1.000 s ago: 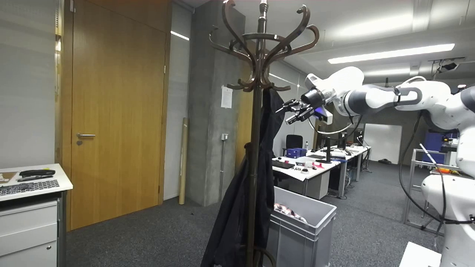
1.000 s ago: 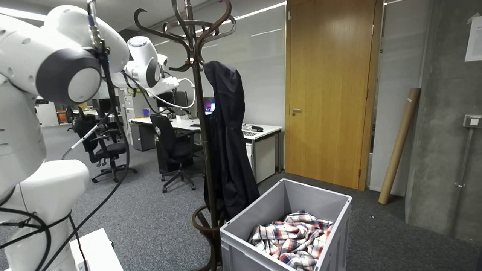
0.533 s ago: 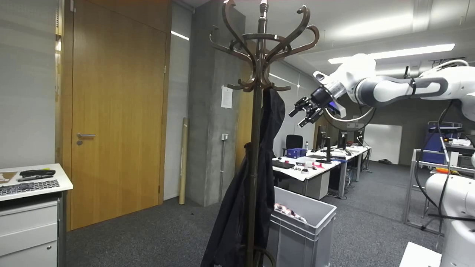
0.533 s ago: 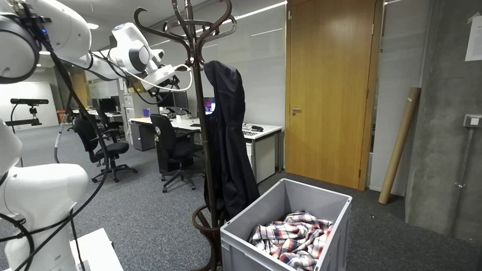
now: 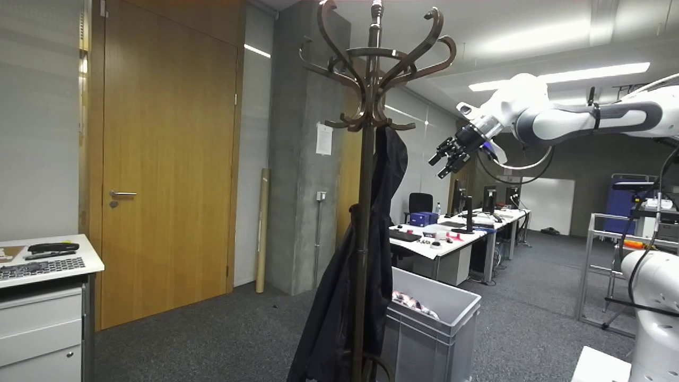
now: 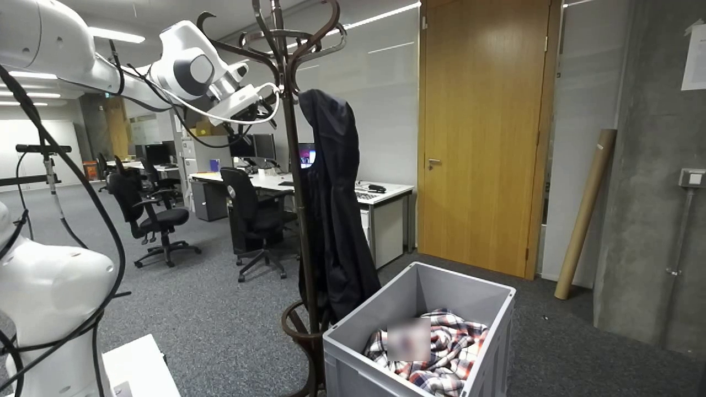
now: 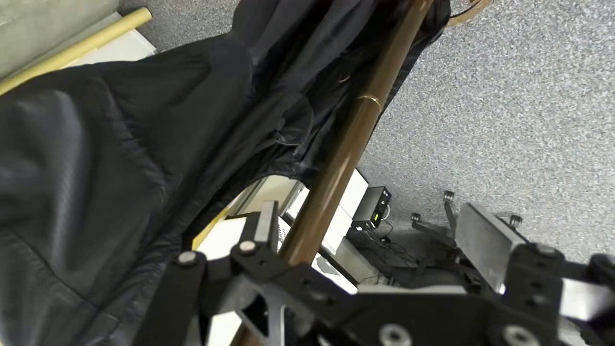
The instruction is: Take the hoodie off of the coat hanger
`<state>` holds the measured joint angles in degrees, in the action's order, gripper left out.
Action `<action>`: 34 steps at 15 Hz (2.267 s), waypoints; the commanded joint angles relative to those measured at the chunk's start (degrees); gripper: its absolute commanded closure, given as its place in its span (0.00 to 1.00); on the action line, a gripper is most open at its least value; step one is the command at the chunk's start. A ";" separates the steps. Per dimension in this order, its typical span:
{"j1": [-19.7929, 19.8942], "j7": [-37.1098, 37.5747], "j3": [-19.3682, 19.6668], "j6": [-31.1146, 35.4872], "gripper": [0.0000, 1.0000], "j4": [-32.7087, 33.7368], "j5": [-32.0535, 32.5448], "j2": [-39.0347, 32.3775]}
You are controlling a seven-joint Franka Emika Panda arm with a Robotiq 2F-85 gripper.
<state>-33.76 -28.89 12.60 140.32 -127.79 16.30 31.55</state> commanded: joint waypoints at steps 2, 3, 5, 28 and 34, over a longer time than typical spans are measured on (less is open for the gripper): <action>6.27 -7.11 -2.28 5.26 0.00 -2.74 -8.51 1.80; 6.08 -9.14 -1.50 8.17 0.00 -3.55 -10.89 2.03; 5.97 -11.97 -0.62 14.07 0.00 -4.95 -15.14 2.10; -36.53 -18.91 35.99 43.55 0.00 -10.48 -13.73 10.89; -45.31 -17.65 43.28 47.66 0.00 -7.34 -7.55 11.86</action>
<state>-74.34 -47.10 52.66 185.77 -137.45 5.69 42.31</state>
